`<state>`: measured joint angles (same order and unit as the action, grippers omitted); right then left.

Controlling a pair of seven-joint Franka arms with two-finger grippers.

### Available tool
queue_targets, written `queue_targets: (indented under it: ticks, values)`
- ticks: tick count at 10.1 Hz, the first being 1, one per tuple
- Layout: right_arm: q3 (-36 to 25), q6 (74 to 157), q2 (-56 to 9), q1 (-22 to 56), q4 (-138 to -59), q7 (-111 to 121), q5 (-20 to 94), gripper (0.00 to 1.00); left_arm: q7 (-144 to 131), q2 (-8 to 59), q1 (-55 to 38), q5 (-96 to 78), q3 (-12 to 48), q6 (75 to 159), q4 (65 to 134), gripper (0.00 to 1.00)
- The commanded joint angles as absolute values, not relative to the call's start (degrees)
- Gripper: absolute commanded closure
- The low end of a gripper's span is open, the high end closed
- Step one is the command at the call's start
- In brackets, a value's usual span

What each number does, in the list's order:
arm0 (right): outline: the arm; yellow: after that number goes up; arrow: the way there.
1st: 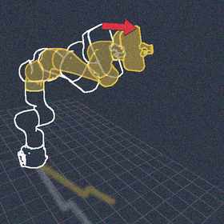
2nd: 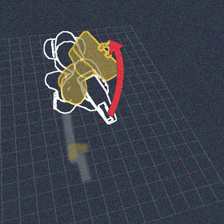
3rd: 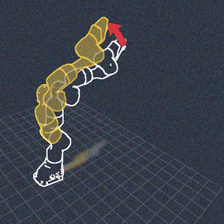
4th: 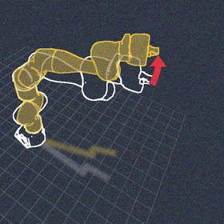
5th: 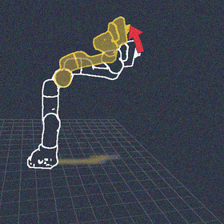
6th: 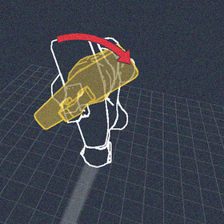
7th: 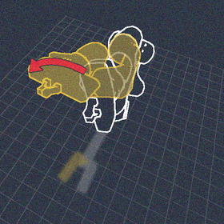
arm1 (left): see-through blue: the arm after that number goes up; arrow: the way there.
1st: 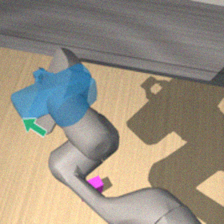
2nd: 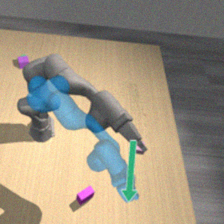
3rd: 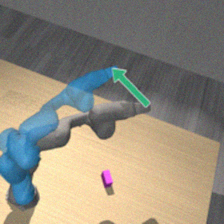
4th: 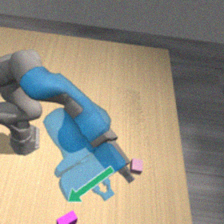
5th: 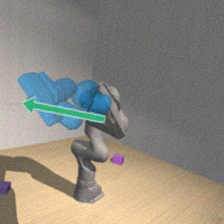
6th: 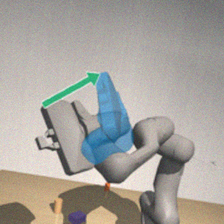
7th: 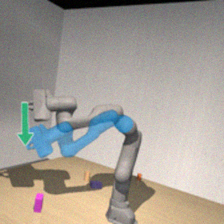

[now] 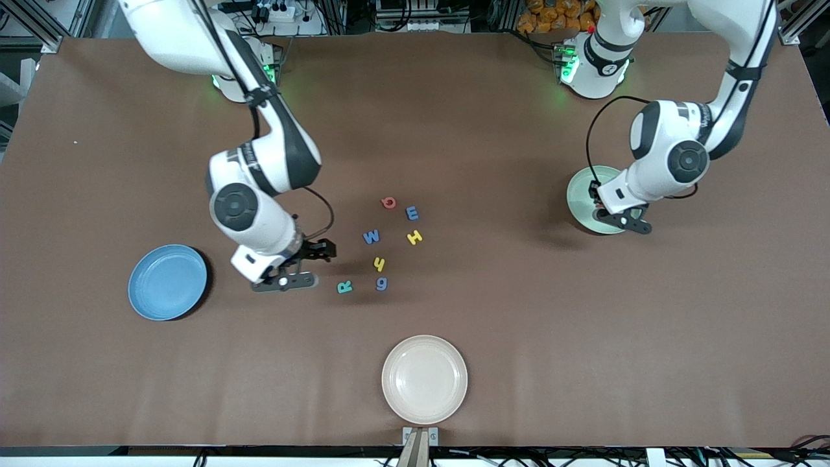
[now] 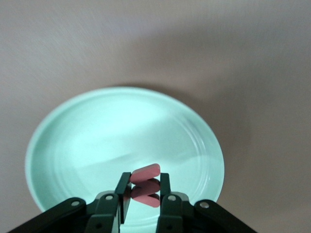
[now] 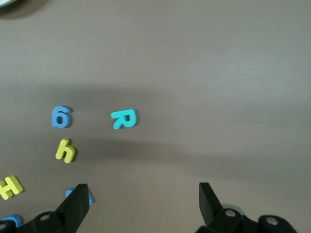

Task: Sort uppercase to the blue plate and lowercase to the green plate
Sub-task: 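Release the pink w onto the green plate while the right gripper lowers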

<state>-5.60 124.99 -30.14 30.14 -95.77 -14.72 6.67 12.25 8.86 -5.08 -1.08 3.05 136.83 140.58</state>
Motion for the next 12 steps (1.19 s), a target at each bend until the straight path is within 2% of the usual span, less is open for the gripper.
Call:
queue_targets:
  ticks: [1,2,3,4,7,10,12]
  values:
    - [-6.06,127.96,-32.60,31.98,-95.27,-14.85,7.03,0.00,11.87,7.11,-4.22,0.79,3.78,142.19,146.59,0.83]
    - [-6.06,128.66,-33.39,32.86,-95.27,-14.94,6.86,0.00,11.78,7.47,-4.31,0.88,3.69,142.29,146.78,0.74]
    - [-6.06,129.37,-34.09,34.18,-95.27,-15.72,6.86,0.00,11.69,7.64,-4.31,0.97,3.69,142.29,146.69,0.24]
    - [-6.06,129.72,-34.80,34.80,-95.36,-17.82,6.77,0.00,11.52,7.47,-4.31,2.18,3.69,142.21,146.60,0.03]
    - [-6.15,136.19,-35.86,38.40,-99.20,-18.02,6.68,0.00,9.68,6.94,-4.22,2.46,3.60,141.94,145.55,0.02]
    - [-6.06,139.74,-37.08,41.91,-101.16,-17.32,6.68,0.00,1.97,7.12,-5.27,2.46,4.48,140.98,140.03,0.02]
    - [-6.06,145.34,-37.09,43.85,-106.58,-17.14,6.68,0.00,1.40,7.12,-4.49,2.46,5.89,140.80,138.52,0.02]
